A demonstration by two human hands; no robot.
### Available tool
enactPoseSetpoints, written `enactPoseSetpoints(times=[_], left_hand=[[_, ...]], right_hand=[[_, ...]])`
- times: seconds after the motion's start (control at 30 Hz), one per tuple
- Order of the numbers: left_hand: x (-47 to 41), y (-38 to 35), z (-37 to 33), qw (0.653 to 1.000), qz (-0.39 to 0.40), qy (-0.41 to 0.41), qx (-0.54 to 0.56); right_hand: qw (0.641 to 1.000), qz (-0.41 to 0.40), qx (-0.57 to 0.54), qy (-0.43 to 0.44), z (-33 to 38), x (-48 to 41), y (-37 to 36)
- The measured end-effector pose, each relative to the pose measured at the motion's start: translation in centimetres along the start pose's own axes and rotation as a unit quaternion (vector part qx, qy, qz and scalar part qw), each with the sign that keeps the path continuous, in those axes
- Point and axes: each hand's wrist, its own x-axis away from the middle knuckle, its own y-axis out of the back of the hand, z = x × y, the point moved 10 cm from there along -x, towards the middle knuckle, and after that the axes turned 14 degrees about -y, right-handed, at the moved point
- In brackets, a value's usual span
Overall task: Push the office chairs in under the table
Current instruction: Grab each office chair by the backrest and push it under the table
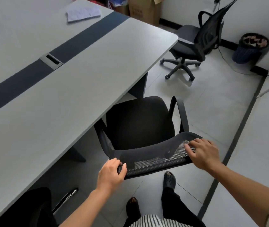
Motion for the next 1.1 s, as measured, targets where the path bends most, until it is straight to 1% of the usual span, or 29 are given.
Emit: enactPoseSetpoints(times=[0.13,0.23,0.33,0.43,0.53,0.7,0.8,0.93,1.1], left_hand=[[-2.0,1.5,-0.4,0.995,-0.048,0.071,-0.05],[-3.9,1.9,-0.6,0.987,-0.034,0.133,-0.086],[-6.1,2.9,-0.4,0.98,-0.036,0.163,-0.104],[-7.8,4.2,0.6,0.978,-0.048,0.172,-0.112],[-9.2,5.1,2.5,0.975,-0.045,0.185,-0.112],[-11.3,6.8,5.8,0.978,-0.04,0.162,-0.128],[-12.0,7.9,7.8,0.98,-0.041,0.15,-0.128],[-12.4,7.8,7.9,0.982,-0.035,0.141,-0.119],[-12.8,7.4,7.9,0.986,-0.017,0.129,-0.104]], right_hand=[[0.999,0.01,0.01,0.04,2.9,-5.3,0.7],[0.997,0.023,0.021,0.067,5.2,-8.4,0.9],[0.995,0.04,0.017,0.093,7.5,-11.3,0.8],[0.993,0.055,0.018,0.103,10.1,-13.7,0.7],[0.993,0.059,0.014,0.103,12.1,-15.3,0.8],[0.994,0.06,0.003,0.089,15.3,-16.5,0.6],[0.996,0.047,0.005,0.078,17.0,-16.6,0.4],[0.997,0.03,0.015,0.076,17.9,-17.6,0.8],[0.996,0.053,0.02,0.062,18.1,-18.2,1.2]])
